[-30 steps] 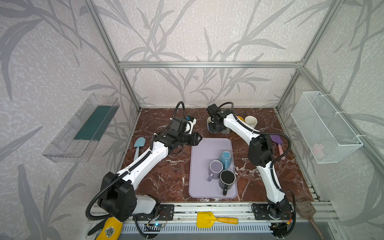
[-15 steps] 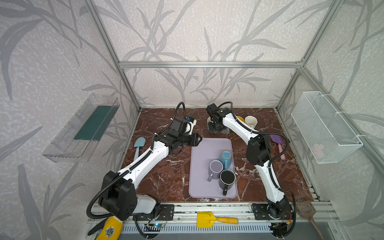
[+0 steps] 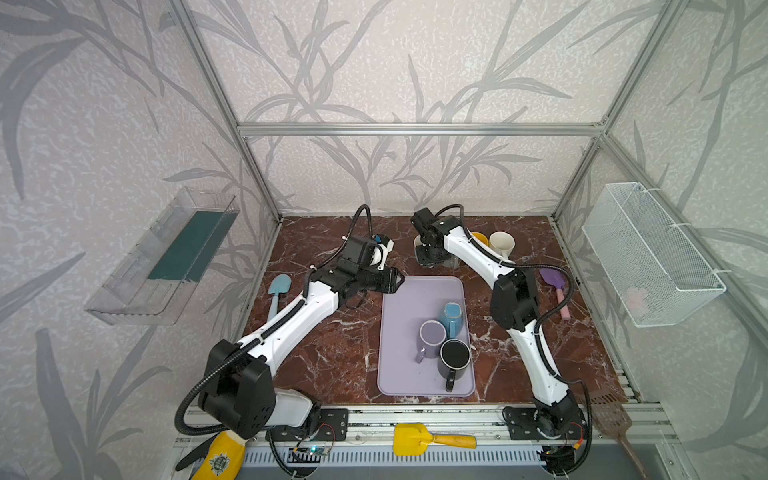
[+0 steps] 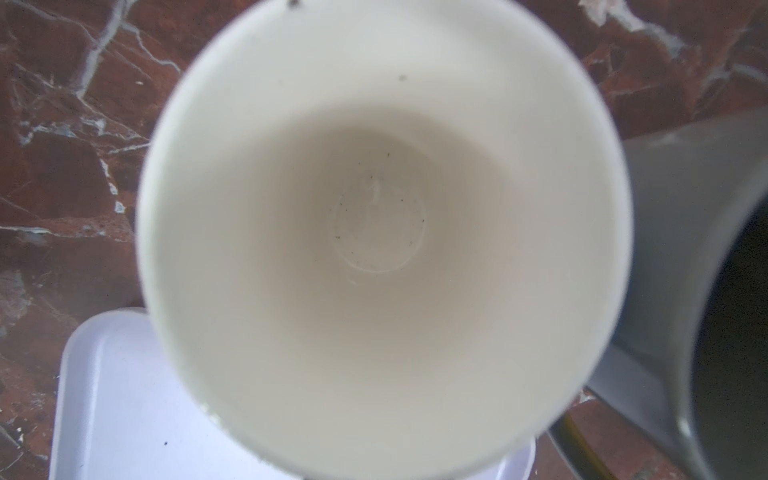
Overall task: Turn the mug right side up
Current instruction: 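Lower the light blue mug upright beside the grey mug, open right gripper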
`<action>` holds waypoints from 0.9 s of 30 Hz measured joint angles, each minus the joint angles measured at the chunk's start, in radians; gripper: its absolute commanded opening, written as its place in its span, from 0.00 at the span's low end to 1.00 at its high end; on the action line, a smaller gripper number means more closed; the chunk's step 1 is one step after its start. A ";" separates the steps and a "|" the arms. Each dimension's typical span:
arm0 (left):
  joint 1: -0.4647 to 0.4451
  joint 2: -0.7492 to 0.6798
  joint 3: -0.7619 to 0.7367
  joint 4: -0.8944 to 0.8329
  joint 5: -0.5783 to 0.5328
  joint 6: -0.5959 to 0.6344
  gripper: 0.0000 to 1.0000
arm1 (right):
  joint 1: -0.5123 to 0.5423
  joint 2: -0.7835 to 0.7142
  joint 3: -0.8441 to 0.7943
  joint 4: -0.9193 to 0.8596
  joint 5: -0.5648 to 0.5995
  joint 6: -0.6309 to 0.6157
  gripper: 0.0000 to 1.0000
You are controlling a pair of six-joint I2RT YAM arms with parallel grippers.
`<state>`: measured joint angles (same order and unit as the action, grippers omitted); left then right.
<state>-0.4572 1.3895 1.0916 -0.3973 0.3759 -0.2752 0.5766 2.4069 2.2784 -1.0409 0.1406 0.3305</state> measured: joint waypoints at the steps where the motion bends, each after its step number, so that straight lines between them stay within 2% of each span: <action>1: 0.000 0.000 0.000 0.000 0.000 0.003 0.55 | 0.000 0.000 0.000 -0.001 0.000 -0.001 0.11; 8: 0.000 0.000 0.000 0.000 0.000 0.010 0.59 | 0.000 0.000 0.000 -0.005 0.000 -0.004 0.14; 15: 0.000 0.000 0.000 -0.006 -0.001 0.013 0.60 | 0.000 0.000 0.000 -0.003 0.001 -0.006 0.17; 22: 0.000 0.000 0.000 -0.017 -0.005 0.014 0.61 | 0.000 -0.010 -0.001 0.014 0.008 -0.007 0.24; 27: -0.002 0.000 0.000 -0.019 -0.005 0.014 0.61 | 0.000 -0.032 -0.009 0.029 0.009 -0.008 0.24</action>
<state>-0.4591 1.3895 1.0916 -0.4160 0.3706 -0.2615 0.5766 2.3749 2.2696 -1.0115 0.1493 0.3225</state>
